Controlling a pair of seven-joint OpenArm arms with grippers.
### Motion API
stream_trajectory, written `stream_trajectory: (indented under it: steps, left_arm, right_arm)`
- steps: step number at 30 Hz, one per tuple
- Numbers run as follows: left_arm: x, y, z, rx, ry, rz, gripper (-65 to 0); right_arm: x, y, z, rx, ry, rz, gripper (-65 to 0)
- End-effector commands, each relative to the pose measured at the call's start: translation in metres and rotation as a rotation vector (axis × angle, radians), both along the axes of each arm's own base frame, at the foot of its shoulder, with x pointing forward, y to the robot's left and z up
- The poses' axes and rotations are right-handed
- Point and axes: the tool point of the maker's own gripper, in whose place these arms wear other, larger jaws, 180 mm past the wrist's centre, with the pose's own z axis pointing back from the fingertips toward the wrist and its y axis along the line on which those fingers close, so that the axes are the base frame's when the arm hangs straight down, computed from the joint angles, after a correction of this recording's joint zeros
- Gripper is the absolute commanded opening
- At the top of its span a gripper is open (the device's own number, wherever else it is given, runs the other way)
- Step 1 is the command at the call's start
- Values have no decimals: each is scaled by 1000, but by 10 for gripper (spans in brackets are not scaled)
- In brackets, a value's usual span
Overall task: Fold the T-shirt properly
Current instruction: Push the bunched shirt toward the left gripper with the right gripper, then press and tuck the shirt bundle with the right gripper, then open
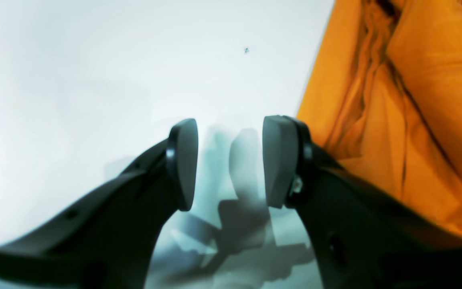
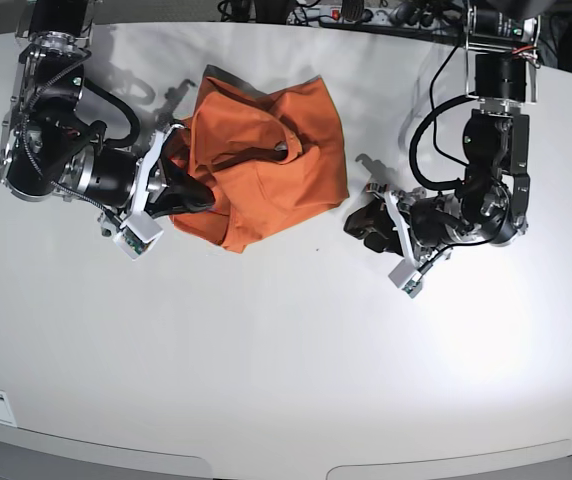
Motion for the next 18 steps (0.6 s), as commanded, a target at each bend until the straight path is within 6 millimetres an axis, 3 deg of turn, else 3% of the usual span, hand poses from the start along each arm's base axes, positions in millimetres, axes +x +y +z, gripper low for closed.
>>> stream_trajectory:
  steps: [1, 5, 11, 18]
  left_arm:
    - [11, -2, 17, -24, -57, -4, -368]
    - [11, -2, 17, -24, -57, -4, -368]
    - [10, -3, 18, -28, -57, -4, -368]
    - [10, -5, 20, -47, -57, -7, -368]
  right_arm:
    - [-1, 3, 9, 32, -26, 10, -650]
    - [-17, 5, -4, 45, 22, 1, -650]
    - [-13, 7, -11, 50, -40, -70, -650]
    - [-27, 67, -17, 41, -121, 85, -650]
